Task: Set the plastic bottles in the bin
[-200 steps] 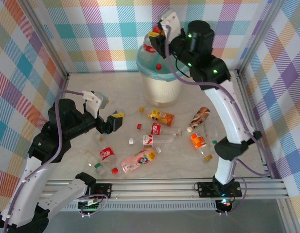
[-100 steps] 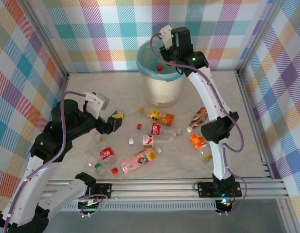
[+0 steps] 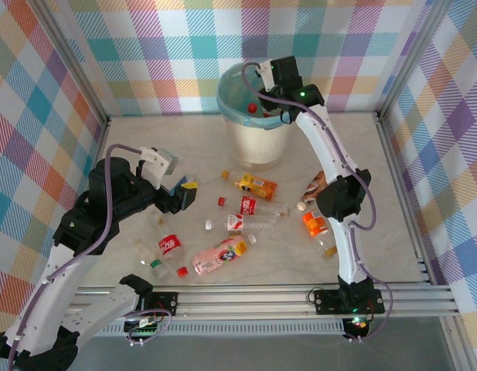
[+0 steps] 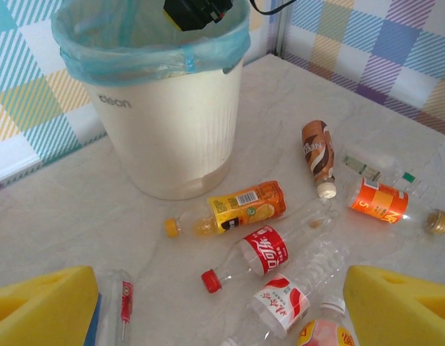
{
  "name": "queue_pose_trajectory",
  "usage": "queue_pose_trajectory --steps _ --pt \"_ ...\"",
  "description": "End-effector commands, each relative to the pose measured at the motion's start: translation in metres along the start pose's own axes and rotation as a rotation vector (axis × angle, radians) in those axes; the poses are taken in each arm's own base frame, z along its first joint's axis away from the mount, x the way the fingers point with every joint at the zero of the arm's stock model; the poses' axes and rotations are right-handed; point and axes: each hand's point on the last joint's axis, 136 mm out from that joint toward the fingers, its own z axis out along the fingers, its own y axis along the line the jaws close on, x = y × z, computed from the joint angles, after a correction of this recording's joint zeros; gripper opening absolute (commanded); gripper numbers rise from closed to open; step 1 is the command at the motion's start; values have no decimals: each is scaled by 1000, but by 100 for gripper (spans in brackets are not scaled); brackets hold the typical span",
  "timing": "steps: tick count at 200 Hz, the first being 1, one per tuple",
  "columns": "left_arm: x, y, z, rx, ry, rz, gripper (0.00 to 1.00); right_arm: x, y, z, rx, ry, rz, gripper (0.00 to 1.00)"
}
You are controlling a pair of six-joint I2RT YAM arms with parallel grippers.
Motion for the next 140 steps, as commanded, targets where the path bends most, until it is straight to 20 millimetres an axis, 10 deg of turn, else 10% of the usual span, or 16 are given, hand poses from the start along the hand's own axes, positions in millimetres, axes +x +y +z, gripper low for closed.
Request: queue_pose_trajectory --steps 1,63,140 --pt "9 1 3 -10 31 3 88 10 5 11 -44 25 36 31" --pt "12 9 16 -41 41 -20 90 -17 5 -7 -69 -65 48 59" --pt "13 20 16 -97 81 -103 90 -98 16 -154 -180 -343 95 63"
